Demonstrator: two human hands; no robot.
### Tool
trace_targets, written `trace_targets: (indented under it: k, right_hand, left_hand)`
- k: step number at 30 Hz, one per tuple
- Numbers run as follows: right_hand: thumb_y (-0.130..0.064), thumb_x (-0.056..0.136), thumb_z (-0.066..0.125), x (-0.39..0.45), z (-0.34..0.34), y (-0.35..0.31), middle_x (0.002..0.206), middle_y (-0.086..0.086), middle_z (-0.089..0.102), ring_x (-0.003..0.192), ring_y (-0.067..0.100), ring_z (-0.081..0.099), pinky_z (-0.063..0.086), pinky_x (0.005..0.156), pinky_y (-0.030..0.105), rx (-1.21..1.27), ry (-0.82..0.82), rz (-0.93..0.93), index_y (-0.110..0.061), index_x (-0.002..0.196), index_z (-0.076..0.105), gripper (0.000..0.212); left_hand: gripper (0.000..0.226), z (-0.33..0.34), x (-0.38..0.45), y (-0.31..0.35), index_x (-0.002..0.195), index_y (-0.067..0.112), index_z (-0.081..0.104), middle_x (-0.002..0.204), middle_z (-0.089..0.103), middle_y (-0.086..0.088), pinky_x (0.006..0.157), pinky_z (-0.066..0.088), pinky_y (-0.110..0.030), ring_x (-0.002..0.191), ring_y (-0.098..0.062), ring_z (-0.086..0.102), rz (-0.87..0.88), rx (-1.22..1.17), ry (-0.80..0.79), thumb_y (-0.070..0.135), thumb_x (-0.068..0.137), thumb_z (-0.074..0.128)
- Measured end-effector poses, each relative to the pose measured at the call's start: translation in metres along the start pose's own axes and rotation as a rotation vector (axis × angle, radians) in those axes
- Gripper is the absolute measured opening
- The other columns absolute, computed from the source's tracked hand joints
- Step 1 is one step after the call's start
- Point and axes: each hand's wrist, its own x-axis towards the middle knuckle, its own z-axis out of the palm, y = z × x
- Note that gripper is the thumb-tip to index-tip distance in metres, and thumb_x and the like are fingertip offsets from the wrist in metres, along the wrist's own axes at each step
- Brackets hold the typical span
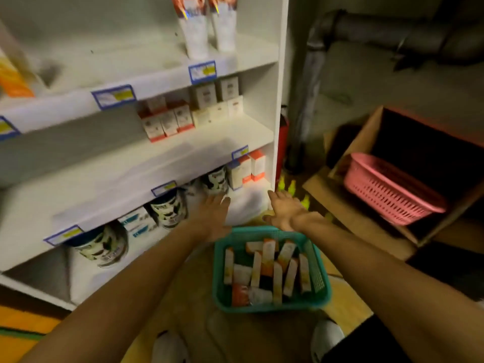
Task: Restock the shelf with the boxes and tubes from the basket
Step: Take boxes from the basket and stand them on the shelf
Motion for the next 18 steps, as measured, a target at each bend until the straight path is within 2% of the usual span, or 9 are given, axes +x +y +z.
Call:
trace_targets:
  k: [4, 7, 9, 14, 18]
  right_hand:
    - [-0.050, 0.089, 0.061, 0.020, 0.068, 0.039, 0.150, 0.013, 0.040, 0.134, 0.032, 0.042, 0.041, 0.107, 0.042, 0.054, -0.156, 0.087, -0.019, 0.151, 0.028, 0.077]
    - [-0.043, 0.090, 0.063, 0.031, 0.117, 0.058, 0.148, 0.015, 0.043, 0.130, 0.033, 0.048, 0.045, 0.104, 0.045, 0.069, -0.274, 0.121, -0.015, 0.152, 0.028, 0.076]
    - [-0.041, 0.088, 0.065, 0.038, 0.148, 0.066, 0.145, 0.014, 0.046, 0.125, 0.033, 0.052, 0.049, 0.100, 0.045, 0.100, -0.290, 0.124, -0.015, 0.150, 0.029, 0.076]
    - [-0.049, 0.087, 0.056, 0.061, 0.210, 0.072, 0.113, 0.010, 0.066, 0.097, 0.028, 0.064, 0.056, 0.079, 0.040, 0.113, -0.319, 0.196, -0.018, 0.142, 0.040, 0.065]
    - [-0.050, 0.089, 0.057, 0.070, 0.239, 0.072, 0.111, 0.006, 0.065, 0.099, 0.026, 0.063, 0.044, 0.074, 0.031, 0.122, -0.349, 0.213, -0.019, 0.118, 0.058, 0.042]
  left_hand:
    - [0.067, 0.067, 0.027, 0.013, 0.147, 0.014, 0.035, 0.150, 0.035, -0.013, 0.110, 0.038, -0.044, 0.136, -0.034, 0.039, 0.078, -0.121, -0.201, 0.044, 0.093, 0.061]
    - [0.052, 0.112, 0.046, 0.021, 0.137, 0.012, 0.047, 0.137, 0.049, -0.009, 0.101, 0.045, -0.040, 0.126, -0.029, 0.050, 0.098, -0.209, -0.306, 0.039, 0.094, 0.059]
    - [0.041, 0.141, 0.059, 0.028, 0.130, 0.013, 0.052, 0.127, 0.058, -0.010, 0.091, 0.048, -0.032, 0.118, -0.028, 0.058, 0.060, -0.259, -0.382, 0.033, 0.095, 0.059]
    - [0.054, 0.204, 0.094, 0.042, 0.139, 0.020, 0.045, 0.132, 0.059, -0.008, 0.095, 0.051, -0.040, 0.118, -0.028, 0.059, -0.066, -0.278, -0.427, 0.041, 0.092, 0.060]
    - [0.059, 0.253, 0.111, 0.052, 0.141, 0.016, 0.039, 0.127, 0.061, -0.010, 0.086, 0.050, -0.039, 0.112, -0.029, 0.061, -0.148, -0.301, -0.440, 0.040, 0.092, 0.058]
